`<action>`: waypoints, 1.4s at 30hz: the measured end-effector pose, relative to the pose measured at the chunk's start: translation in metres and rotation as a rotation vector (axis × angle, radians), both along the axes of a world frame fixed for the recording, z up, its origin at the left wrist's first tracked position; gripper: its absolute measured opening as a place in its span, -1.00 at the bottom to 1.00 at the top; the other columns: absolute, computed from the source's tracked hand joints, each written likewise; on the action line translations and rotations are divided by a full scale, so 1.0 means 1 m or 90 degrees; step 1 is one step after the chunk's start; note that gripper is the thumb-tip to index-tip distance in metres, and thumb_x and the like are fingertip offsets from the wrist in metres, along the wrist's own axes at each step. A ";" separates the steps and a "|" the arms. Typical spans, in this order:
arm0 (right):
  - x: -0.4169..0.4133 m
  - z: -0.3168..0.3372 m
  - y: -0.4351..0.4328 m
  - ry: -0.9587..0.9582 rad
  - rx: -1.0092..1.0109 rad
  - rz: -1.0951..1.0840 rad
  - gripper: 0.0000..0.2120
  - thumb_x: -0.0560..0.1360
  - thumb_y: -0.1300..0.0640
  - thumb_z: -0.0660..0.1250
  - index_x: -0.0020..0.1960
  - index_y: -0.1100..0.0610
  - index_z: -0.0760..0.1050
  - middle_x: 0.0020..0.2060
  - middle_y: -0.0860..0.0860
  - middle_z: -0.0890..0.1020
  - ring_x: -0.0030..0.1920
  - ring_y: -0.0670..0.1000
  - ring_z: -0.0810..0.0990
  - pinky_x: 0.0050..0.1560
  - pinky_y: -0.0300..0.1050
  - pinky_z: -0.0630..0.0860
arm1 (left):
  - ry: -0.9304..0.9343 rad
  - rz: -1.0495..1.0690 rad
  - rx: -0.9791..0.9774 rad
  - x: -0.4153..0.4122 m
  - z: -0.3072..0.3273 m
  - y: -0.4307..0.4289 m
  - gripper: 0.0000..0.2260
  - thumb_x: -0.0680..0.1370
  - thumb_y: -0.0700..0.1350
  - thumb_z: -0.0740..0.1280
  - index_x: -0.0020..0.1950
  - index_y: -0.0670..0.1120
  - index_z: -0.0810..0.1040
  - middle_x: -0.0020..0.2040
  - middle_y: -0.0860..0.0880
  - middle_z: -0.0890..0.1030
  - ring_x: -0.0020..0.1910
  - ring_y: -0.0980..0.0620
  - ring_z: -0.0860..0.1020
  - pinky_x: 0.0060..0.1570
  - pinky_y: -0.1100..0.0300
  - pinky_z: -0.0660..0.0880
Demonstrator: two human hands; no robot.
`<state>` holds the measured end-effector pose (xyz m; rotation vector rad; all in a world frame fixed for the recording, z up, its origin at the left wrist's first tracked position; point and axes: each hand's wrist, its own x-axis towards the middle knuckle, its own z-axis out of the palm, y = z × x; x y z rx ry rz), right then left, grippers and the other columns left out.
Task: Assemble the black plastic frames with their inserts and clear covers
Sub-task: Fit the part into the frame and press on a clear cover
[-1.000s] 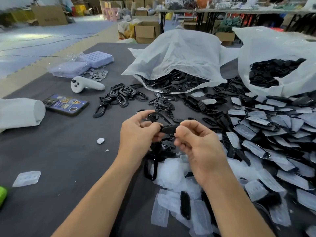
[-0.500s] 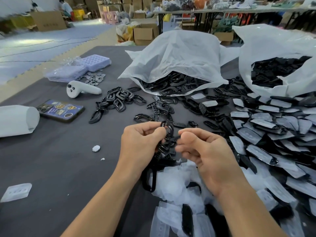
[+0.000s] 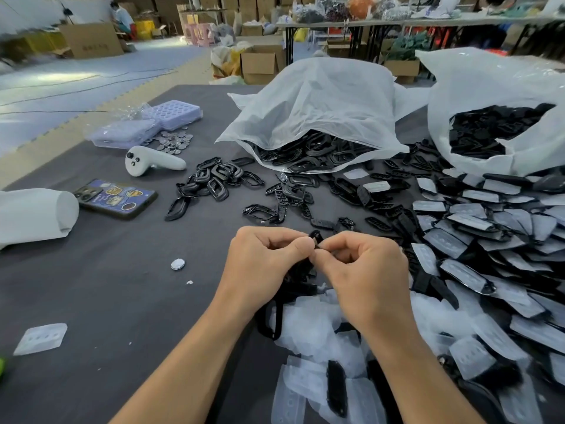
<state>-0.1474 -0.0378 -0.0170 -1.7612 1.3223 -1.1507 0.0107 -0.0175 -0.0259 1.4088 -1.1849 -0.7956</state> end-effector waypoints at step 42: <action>0.012 0.001 0.003 -0.009 -0.010 -0.068 -0.86 0.47 0.10 0.53 -0.22 -0.02 0.61 -0.41 -0.18 0.66 -0.35 -0.14 0.64 -0.32 -0.36 0.47 | 0.229 -0.063 0.124 -0.010 0.004 -0.001 -0.81 0.54 -0.06 0.44 -0.14 -0.16 0.73 -0.19 -0.18 0.65 -0.19 -0.08 0.65 -0.16 0.06 0.68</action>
